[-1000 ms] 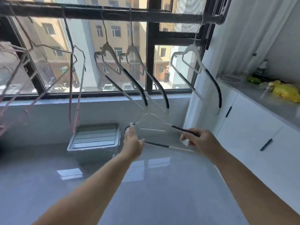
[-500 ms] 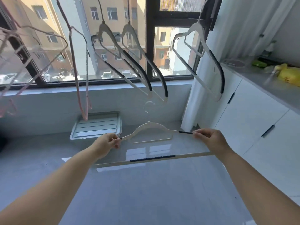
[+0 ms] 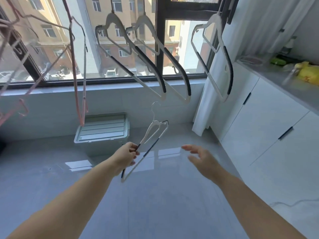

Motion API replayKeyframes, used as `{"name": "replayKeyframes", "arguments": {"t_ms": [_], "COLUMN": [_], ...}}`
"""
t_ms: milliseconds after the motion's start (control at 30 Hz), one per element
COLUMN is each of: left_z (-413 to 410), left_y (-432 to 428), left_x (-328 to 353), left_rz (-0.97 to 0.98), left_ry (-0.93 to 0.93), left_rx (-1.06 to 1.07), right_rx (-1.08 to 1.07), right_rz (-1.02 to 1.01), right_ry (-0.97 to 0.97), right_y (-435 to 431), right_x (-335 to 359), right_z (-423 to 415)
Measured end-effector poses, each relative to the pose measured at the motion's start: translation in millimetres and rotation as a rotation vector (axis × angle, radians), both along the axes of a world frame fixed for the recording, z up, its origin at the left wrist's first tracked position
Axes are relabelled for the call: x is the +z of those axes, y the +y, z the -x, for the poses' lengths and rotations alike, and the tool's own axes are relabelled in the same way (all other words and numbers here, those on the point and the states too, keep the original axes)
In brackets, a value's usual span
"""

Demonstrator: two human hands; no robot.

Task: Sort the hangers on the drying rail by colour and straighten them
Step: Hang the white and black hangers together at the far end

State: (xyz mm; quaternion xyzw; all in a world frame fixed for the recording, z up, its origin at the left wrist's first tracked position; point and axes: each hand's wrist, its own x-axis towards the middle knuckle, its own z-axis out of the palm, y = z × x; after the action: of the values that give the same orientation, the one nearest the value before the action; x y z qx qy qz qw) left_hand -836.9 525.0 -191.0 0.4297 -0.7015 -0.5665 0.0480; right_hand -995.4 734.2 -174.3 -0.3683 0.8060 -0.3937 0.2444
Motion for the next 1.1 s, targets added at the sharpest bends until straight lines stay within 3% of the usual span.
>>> {"name": "replayKeyframes", "arguments": {"t_ms": [200, 433, 533, 667, 867, 1100], "left_z": [28.9, 68.3, 74.6, 79.9, 81.9, 70.0], "left_y": [40.9, 73.0, 83.3, 104.6, 135.0, 161.7], "left_x": [5.7, 18.1, 32.6, 47.7, 80.0, 110.8], "left_rz": [-0.581, -0.801, -0.831, -0.734, -0.233, 0.149], "left_ry": [0.254, 0.413, 0.439, 0.472, 0.546, 0.605], "left_rx": [0.148, 0.241, 0.184, 0.086, -0.123, -0.278], "right_rx": [0.112, -0.006, -0.101, -0.188, -0.385, -0.447], "right_rz": [-0.011, 0.035, 0.061, 0.14, 0.209, 0.347], "right_ry": [-0.094, -0.123, -0.089, 0.016, 0.324, 0.46], "right_y": [-8.5, -11.2, -7.1, 3.5, 27.4, 43.7], "right_x": [0.2, 7.5, 13.7, 24.0, 42.6, 66.8], "right_z": [-59.2, -71.6, -63.1, -65.7, -59.7, -65.6]}}
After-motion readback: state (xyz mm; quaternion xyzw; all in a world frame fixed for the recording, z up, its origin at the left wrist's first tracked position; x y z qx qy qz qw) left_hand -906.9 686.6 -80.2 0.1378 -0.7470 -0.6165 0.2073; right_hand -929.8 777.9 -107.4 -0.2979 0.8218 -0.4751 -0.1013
